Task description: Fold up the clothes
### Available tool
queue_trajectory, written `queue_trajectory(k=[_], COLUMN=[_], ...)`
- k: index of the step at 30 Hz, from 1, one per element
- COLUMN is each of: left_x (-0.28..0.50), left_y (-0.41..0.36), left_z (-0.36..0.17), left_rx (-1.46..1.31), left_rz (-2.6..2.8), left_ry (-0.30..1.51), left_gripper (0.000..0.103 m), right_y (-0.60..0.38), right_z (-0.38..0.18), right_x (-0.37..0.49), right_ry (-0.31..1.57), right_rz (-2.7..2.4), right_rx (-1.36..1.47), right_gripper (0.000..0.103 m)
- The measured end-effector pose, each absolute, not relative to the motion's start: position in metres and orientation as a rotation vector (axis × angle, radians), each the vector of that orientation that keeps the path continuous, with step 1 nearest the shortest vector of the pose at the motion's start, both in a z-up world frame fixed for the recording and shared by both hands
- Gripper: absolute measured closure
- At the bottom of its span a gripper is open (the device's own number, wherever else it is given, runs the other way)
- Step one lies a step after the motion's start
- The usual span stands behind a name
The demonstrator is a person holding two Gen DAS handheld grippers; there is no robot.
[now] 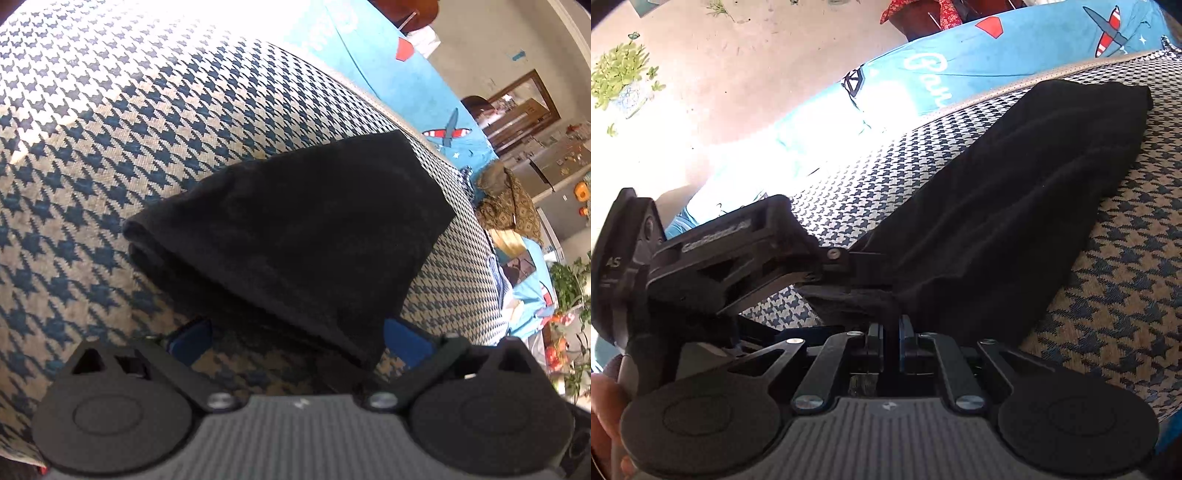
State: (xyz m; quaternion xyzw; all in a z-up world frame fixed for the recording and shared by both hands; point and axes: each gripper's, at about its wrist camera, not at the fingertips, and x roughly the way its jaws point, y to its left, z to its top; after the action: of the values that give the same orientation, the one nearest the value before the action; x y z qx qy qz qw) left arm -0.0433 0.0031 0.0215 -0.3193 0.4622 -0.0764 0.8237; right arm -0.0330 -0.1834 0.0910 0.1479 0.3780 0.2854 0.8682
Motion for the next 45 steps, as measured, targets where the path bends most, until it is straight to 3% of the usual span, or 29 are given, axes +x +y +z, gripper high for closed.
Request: queue_trajectory(k=[9, 12, 14, 16, 19, 20, 23, 36, 40, 43, 45], left_x=[-0.027, -0.026, -0.026, -0.026, -0.025, -0.025, -0.024, -0.020, -0.018, -0.017, -0.016], left_y=[-0.003, -0.002, -0.001, 0.004, 0.011, 0.012, 0.014, 0.013, 0.012, 0.013, 0.012], left_z=[0.019, 0.022, 0.023, 0.022, 0.021, 0.021, 0.021, 0.026, 0.024, 0.024, 0.023], left_rx=[-0.664, -0.636, -0.621, -0.626, -0.642, -0.643, -0.632, -0.588, -0.585, -0.586, -0.579], left_rz=[-0.133, -0.108, -0.092, -0.080, -0.072, -0.073, -0.077, -0.093, -0.098, -0.103, -0.108], left_ry=[0.955, 0.946, 0.938, 0.939, 0.942, 0.944, 0.951, 0.983, 0.985, 0.983, 0.978], left_gripper=[0.003, 0.017, 0.038, 0.050, 0.058, 0.058, 0.059, 0.059, 0.059, 0.059, 0.059], right_y=[-0.191, -0.189, -0.184, -0.177, -0.167, -0.164, -0.158, -0.125, -0.119, -0.114, -0.112], right_z=[0.091, 0.091, 0.091, 0.089, 0.087, 0.088, 0.089, 0.075, 0.070, 0.067, 0.066], right_x=[-0.037, -0.038, -0.040, -0.043, -0.048, -0.049, -0.060, -0.068, -0.069, -0.072, -0.074], right_ry=[0.779, 0.778, 0.775, 0.774, 0.758, 0.747, 0.714, 0.678, 0.664, 0.640, 0.625], right_rz=[0.595, 0.594, 0.591, 0.587, 0.588, 0.591, 0.606, 0.618, 0.619, 0.609, 0.593], right_rx=[0.326, 0.300, 0.256, 0.190, 0.102, 0.075, 0.008, -0.182, -0.223, -0.267, -0.285], right_gripper=[0.095, 0.095, 0.093, 0.092, 0.080, 0.073, 0.064, 0.060, 0.054, 0.054, 0.060])
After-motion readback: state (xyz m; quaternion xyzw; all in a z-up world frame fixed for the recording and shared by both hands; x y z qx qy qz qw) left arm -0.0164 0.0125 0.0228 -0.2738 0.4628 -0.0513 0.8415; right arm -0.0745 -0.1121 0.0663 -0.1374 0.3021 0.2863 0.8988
